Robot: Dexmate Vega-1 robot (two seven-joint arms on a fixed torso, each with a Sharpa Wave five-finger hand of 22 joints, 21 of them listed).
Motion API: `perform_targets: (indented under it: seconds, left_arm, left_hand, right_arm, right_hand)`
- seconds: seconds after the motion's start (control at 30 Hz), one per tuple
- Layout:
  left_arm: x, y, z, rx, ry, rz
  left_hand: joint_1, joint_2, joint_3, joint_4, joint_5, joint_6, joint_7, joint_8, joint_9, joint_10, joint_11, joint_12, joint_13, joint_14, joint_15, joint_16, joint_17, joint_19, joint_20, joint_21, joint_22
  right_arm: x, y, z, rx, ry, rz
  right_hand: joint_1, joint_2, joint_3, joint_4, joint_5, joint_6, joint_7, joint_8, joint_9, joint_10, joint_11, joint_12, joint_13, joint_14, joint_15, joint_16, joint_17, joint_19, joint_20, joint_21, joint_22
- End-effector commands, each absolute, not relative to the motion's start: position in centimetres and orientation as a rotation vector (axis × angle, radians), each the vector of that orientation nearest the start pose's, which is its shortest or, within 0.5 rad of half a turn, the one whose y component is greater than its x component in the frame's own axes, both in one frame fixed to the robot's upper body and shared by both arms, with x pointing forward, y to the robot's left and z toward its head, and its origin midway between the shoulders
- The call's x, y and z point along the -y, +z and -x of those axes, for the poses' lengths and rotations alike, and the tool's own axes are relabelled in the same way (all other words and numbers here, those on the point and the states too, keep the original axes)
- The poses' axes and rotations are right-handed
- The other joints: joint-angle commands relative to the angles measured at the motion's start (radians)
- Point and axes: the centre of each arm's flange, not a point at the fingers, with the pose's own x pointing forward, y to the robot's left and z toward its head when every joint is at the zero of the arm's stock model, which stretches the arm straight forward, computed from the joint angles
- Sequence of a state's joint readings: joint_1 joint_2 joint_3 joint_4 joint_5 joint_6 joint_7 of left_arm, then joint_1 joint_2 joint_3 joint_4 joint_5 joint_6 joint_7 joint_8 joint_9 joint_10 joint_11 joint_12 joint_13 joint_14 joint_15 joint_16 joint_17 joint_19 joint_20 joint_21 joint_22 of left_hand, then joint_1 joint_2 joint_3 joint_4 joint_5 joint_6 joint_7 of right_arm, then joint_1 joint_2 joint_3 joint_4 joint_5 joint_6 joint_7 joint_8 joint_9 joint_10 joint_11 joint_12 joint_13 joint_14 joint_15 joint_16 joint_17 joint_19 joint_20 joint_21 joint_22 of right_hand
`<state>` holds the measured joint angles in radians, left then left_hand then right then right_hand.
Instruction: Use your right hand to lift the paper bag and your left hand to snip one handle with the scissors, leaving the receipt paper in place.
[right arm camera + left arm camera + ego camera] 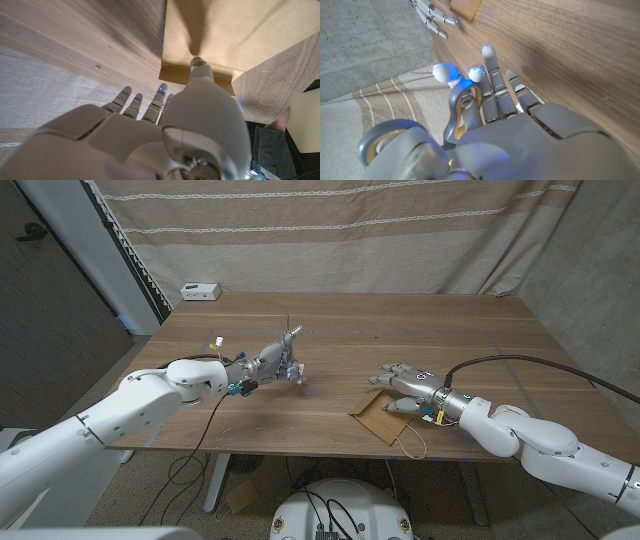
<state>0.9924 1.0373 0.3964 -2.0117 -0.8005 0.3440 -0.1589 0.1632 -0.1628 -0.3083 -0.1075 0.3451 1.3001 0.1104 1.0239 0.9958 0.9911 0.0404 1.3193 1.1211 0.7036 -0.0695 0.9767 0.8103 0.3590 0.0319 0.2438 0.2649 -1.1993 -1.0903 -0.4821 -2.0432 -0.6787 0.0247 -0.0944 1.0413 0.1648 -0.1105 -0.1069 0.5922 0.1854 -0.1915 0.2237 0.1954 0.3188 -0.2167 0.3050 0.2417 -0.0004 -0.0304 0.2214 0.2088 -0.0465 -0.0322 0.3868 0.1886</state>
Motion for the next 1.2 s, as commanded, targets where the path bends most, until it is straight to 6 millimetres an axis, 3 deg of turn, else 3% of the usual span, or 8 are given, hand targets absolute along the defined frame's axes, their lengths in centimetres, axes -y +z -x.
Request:
perform_targets:
  seconds: [0.03,0.27,0.37,0.67,0.83,0.97,1.2]
  left_arm:
    - [-24.0,-3.8,-53.5,0.152,-0.613,-0.399]
    - [-23.9,-3.9,-53.4,0.155,-0.613,-0.395]
    - [-23.9,-3.9,-53.4,0.158,-0.612,-0.396]
    - [-23.9,-4.0,-53.3,0.16,-0.612,-0.393]
    - [-24.0,-4.0,-53.2,0.162,-0.607,-0.391]
    - [-24.0,-3.9,-53.2,0.164,-0.611,-0.391]
    - [-24.0,-4.0,-53.2,0.168,-0.611,-0.389]
  left_hand:
    - [-0.011,-0.001,-0.035,-0.003,0.005,0.083,0.083,0.134,0.008,0.017,-0.009,0.011,0.008,0.005,-0.052,0.009,0.003,0.006,0.001,0.0,0.003]
    - [-0.011,-0.001,-0.035,-0.003,0.006,0.08,0.083,0.131,0.004,0.018,-0.008,0.012,0.01,0.005,-0.053,0.013,0.001,0.007,0.001,0.0,0.004]
    - [-0.011,-0.001,-0.035,-0.002,0.006,0.075,0.083,0.128,0.001,0.019,-0.011,0.013,0.011,0.007,-0.052,0.014,-0.003,0.007,0.001,-0.001,0.004]
    - [-0.011,-0.001,-0.035,-0.002,0.007,0.07,0.083,0.12,-0.008,0.024,-0.01,0.016,0.013,0.009,-0.051,0.02,-0.004,0.008,0.001,-0.001,0.004]
    - [-0.012,-0.001,-0.035,-0.002,0.007,0.082,0.083,0.132,0.002,0.022,-0.009,0.019,0.018,0.007,-0.052,0.025,-0.006,0.009,0.002,-0.002,0.004]
    - [-0.013,0.0,-0.035,-0.001,0.007,0.074,0.083,0.125,-0.006,0.019,-0.008,0.02,0.021,0.006,-0.053,0.028,-0.007,0.008,0.0,-0.002,0.005]
    - [-0.013,0.0,-0.035,-0.001,0.008,0.078,0.083,0.13,-0.003,0.023,-0.008,0.016,0.012,0.005,-0.053,0.034,-0.01,0.009,0.001,-0.002,0.005]
  right_arm:
    - [21.3,-10.7,-50.1,0.807,0.264,1.63]
    - [21.2,-10.7,-50.0,0.836,0.246,1.592]
    - [21.2,-10.6,-50.1,0.852,0.247,1.585]
    - [21.0,-10.7,-50.5,0.875,0.249,1.562]
    - [21.0,-11.0,-50.9,0.874,0.247,1.543]
    - [20.8,-11.1,-51.3,0.871,0.249,1.525]
    - [20.8,-11.3,-51.5,0.877,0.251,1.506]
  right_hand:
    - [0.006,0.0,0.003,0.008,-0.002,0.034,-0.003,0.017,0.002,0.039,0.001,0.009,0.0,0.026,-0.166,0.013,0.003,0.007,-0.008,-0.003,0.003]
    - [-0.007,0.001,-0.001,0.027,-0.013,0.186,-0.021,0.063,-0.001,0.171,0.001,0.032,-0.011,0.082,-0.17,0.031,0.002,0.033,-0.009,-0.008,0.004]
    - [0.017,0.009,0.016,0.026,-0.024,0.273,-0.022,0.078,-0.003,0.259,0.001,0.036,-0.029,0.175,-0.184,0.059,0.007,0.07,-0.036,-0.008,0.002]
    - [0.024,0.008,0.022,0.033,-0.046,0.378,-0.023,0.091,-0.005,0.366,0.0,0.038,-0.042,0.194,-0.182,0.053,0.005,0.094,-0.036,-0.016,0.002]
    - [0.032,0.009,0.028,0.034,-0.056,0.439,-0.022,0.097,-0.006,0.431,0.0,0.036,-0.047,0.221,-0.185,0.056,0.002,0.112,-0.038,-0.017,0.002]
    - [0.037,0.001,0.026,0.033,-0.067,0.492,-0.024,0.101,-0.007,0.486,0.001,0.033,-0.05,0.239,-0.184,0.05,-0.005,0.125,-0.056,-0.021,0.001]
    - [0.046,0.006,0.03,0.031,-0.073,0.528,-0.024,0.101,-0.007,0.522,0.0,0.025,-0.052,0.272,-0.187,0.054,-0.007,0.142,-0.062,-0.021,0.001]
